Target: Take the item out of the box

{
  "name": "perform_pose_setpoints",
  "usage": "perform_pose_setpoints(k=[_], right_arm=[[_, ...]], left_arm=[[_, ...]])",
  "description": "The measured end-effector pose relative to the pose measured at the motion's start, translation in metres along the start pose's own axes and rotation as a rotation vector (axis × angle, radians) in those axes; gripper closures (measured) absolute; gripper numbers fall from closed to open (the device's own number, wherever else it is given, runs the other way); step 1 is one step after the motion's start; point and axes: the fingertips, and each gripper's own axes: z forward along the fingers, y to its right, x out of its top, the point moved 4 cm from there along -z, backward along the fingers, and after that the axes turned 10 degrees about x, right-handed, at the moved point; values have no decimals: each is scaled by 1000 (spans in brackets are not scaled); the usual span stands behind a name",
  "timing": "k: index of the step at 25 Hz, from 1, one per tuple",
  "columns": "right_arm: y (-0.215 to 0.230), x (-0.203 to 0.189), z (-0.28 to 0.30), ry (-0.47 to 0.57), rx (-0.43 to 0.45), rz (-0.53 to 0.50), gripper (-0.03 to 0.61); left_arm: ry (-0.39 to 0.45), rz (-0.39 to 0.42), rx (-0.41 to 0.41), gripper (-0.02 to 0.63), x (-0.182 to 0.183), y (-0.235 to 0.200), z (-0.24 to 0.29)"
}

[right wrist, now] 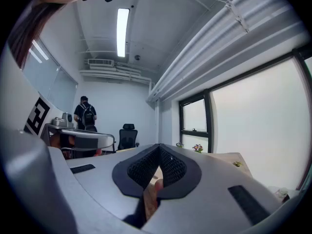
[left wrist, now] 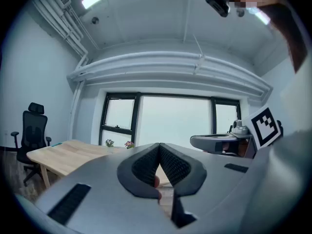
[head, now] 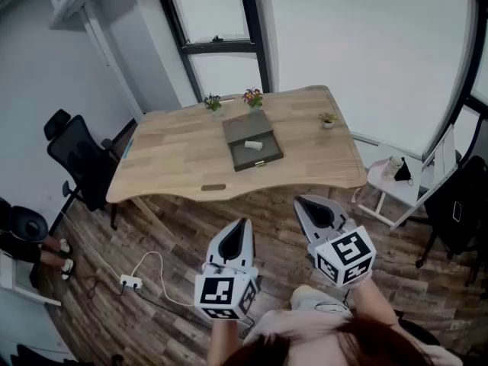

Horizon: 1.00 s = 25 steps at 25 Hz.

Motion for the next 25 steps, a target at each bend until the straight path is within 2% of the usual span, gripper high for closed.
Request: perform_pose_setpoints(k=[12, 25], right_arm=[[3, -6, 2, -28, -41, 27, 578], [45, -11, 40, -32, -25, 59, 578]], left_arm=[[-14, -10, -27, 611, -5, 1, 5], [-21, -2, -37, 611, 1, -5, 66]])
